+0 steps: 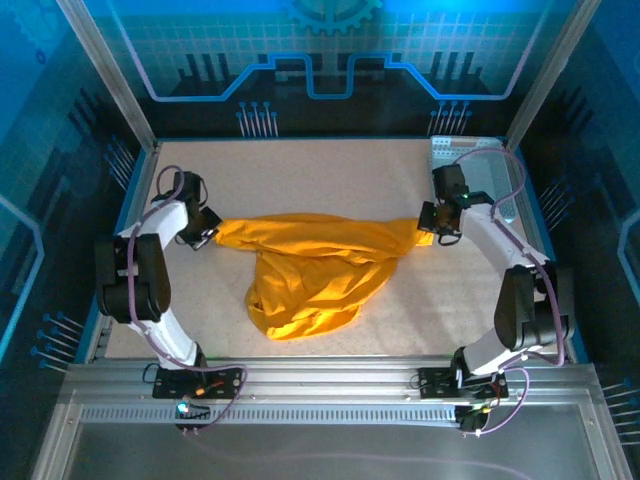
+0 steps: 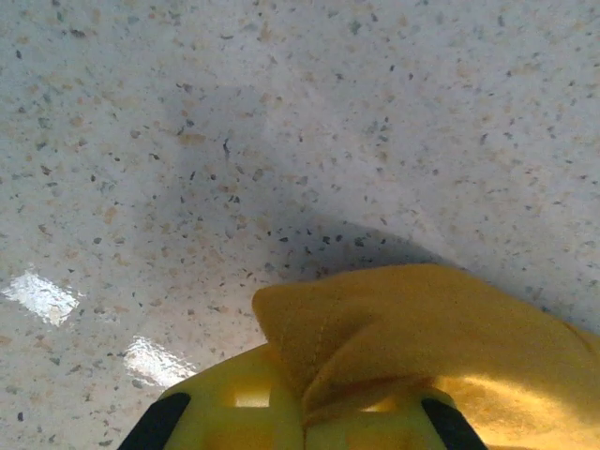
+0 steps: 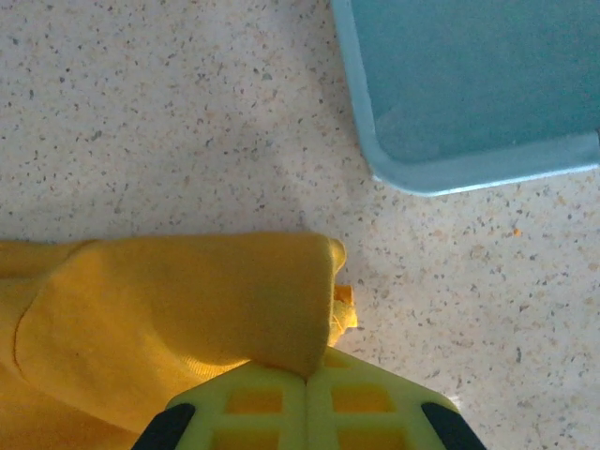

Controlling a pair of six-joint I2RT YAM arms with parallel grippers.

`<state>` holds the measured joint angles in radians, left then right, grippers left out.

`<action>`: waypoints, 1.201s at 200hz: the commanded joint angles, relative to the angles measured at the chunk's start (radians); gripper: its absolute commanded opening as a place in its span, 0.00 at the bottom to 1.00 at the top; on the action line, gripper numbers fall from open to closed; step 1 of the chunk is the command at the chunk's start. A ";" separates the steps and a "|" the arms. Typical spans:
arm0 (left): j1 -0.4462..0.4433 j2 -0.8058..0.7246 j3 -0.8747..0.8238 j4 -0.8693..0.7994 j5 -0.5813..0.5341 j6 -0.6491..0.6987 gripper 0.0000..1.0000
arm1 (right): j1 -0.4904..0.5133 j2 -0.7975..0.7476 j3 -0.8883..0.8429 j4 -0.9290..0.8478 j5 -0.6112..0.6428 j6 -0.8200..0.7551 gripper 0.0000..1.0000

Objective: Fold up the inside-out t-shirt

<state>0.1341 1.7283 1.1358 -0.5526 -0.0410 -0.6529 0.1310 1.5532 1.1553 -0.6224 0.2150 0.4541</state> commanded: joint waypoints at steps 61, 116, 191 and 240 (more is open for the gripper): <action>-0.001 -0.080 0.078 -0.068 0.001 0.073 0.28 | 0.200 -0.060 0.134 -0.133 0.276 -0.155 0.57; -0.186 -0.400 -0.066 -0.111 -0.203 0.085 0.77 | 0.410 -0.111 -0.059 0.033 -0.050 -0.247 0.56; -0.455 -0.217 -0.123 0.025 -0.010 0.013 0.69 | 0.399 0.054 -0.114 0.106 0.018 -0.124 0.58; -0.442 -0.093 -0.087 0.071 -0.067 -0.012 0.61 | 0.278 -0.024 -0.182 0.143 -0.056 -0.092 0.57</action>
<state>-0.3202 1.5978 1.0191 -0.5209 -0.0898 -0.6319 0.4465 1.5864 0.9997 -0.5041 0.1959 0.3298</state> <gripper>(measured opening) 0.617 0.575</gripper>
